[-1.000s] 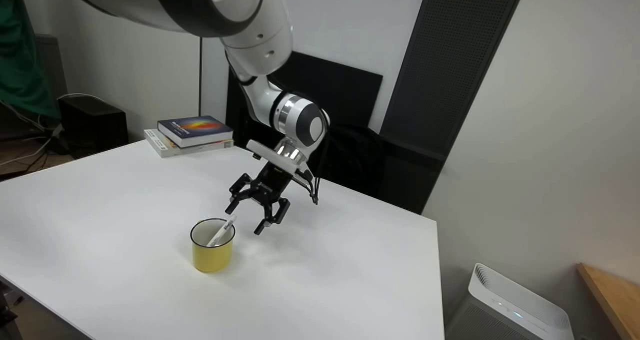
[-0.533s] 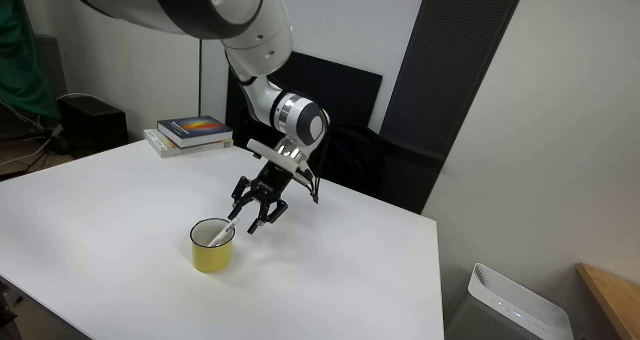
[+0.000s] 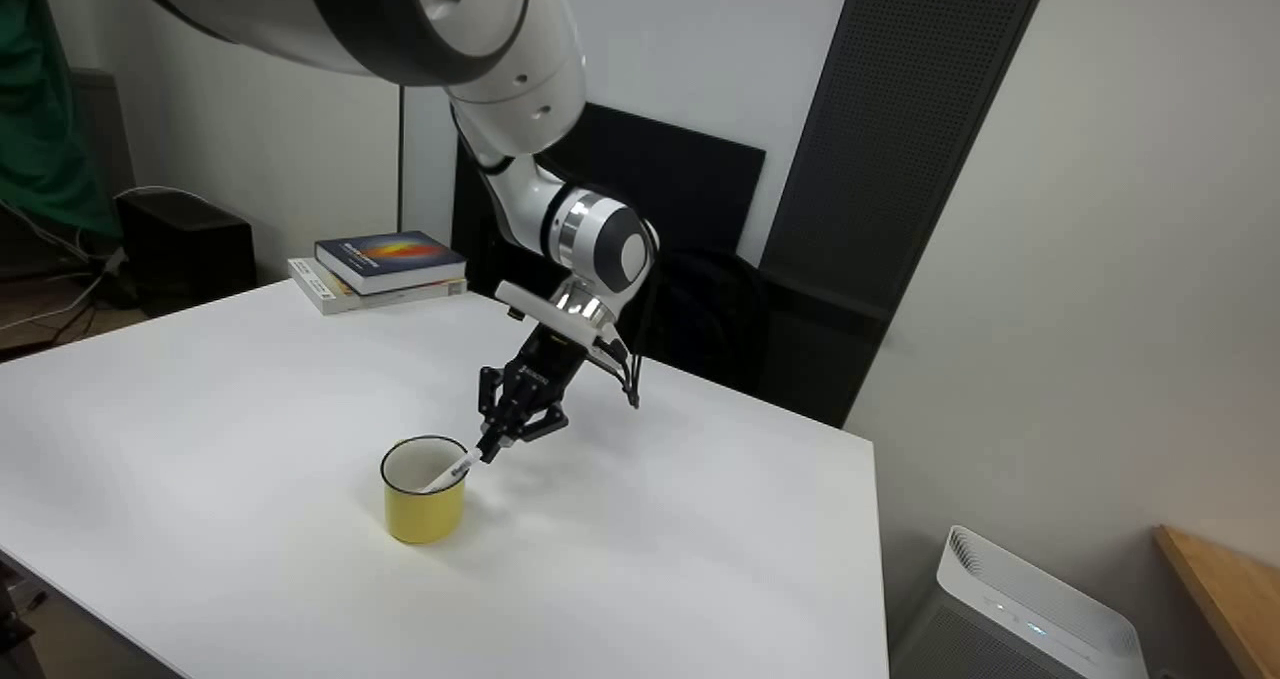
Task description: Remove the marker from the cup and put it on table
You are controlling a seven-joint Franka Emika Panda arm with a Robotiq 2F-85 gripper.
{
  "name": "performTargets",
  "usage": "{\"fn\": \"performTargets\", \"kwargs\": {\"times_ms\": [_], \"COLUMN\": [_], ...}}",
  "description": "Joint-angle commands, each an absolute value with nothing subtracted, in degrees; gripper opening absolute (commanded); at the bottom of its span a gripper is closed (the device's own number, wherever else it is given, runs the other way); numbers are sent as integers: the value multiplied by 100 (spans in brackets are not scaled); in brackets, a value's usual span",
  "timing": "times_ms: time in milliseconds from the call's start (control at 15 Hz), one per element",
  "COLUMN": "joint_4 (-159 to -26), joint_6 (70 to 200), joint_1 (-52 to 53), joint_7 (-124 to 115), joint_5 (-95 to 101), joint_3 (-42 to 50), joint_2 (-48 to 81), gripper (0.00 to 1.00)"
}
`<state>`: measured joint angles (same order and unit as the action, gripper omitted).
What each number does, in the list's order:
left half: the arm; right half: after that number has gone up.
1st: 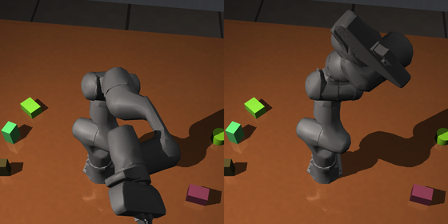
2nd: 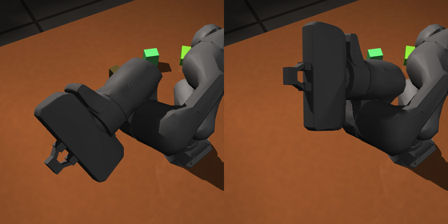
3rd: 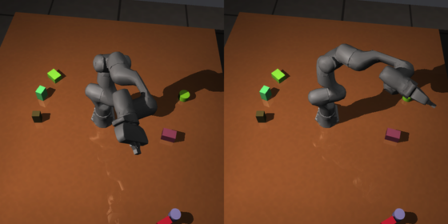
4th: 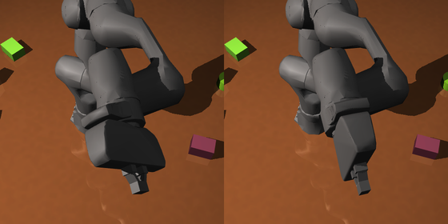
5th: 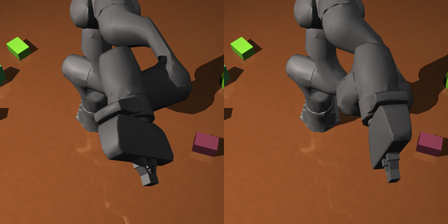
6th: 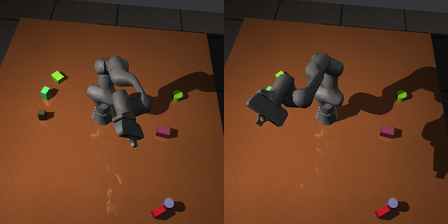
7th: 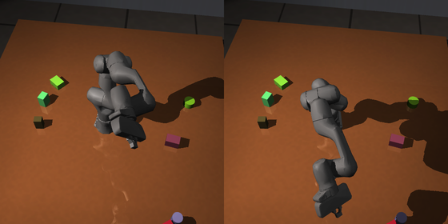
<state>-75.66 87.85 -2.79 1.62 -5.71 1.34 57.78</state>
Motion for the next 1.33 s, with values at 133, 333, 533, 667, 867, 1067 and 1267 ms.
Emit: {"fn": "performTargets", "kwargs": {"times_ms": [133, 333, 533, 667, 867, 1067, 1267], "joint_4": [-7292, -7689, -8075, -8402, -8928, -9428, -9940], "joint_6": [8626, 9090, 9647, 10039, 10512, 10822, 11070], "joint_1": [-236, -158, -79, -27, 25, 96, 120], "joint_7": [-286, -774, -1265, -1499, -1633, -1803, -1966], "joint_5": [-543, -611, -652, -690, -782, -775, -790], "joint_3": [184, 252, 316, 332, 314, 348, 374], "joint_2": [5900, 5628, 5387, 5196, 4866, 4496, 4094], "gripper": [27, 46, 68, 80, 99, 100, 100]}}
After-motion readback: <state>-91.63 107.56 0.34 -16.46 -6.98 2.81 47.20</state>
